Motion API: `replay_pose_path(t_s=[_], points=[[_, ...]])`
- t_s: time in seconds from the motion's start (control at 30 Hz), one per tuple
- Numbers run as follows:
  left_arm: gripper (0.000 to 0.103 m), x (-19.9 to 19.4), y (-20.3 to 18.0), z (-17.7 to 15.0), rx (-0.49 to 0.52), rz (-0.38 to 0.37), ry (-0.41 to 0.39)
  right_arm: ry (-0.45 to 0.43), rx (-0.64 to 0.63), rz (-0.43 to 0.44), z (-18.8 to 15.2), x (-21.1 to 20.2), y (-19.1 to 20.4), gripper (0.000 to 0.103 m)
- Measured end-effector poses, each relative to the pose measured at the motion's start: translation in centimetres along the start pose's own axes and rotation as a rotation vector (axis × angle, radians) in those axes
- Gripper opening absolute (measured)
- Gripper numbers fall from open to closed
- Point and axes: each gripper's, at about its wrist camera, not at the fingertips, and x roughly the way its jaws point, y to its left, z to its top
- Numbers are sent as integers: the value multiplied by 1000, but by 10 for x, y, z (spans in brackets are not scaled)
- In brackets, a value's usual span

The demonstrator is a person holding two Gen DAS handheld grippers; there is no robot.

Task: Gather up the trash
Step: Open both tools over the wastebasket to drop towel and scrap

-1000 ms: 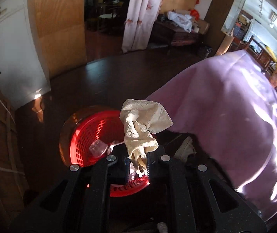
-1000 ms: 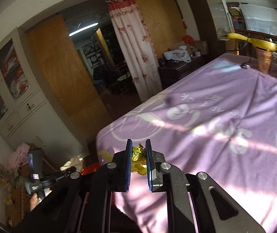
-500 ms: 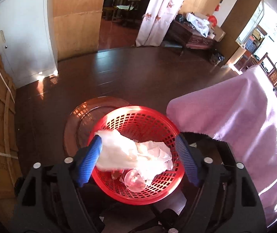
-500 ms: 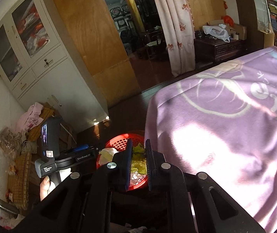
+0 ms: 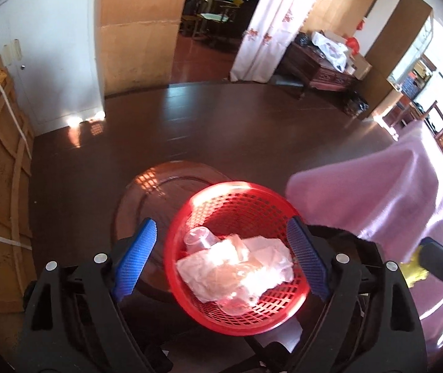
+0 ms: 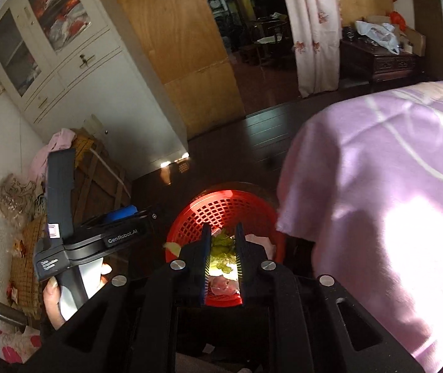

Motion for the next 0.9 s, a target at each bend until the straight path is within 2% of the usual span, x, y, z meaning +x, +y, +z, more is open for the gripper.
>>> replay_pose_path(t_s=[0.03, 0.07, 0.27, 0.6, 0.9], points=[[85, -1, 2, 1, -5, 10, -6, 1, -9, -6, 2, 5, 2, 44], [86, -3, 5, 2, -9, 18, -11, -8, -12, -24, 4, 7, 3, 48], [87, -5, 12, 4, -16, 25, -25, -24, 0, -38, 0, 6, 0, 48], [87, -26, -9, 2, 38, 39, -60, -82, 29, -73, -11, -24, -13, 50], [90, -77, -56, -3, 133, 68, -147, -234, 38, -97, -28, -89, -27, 66]])
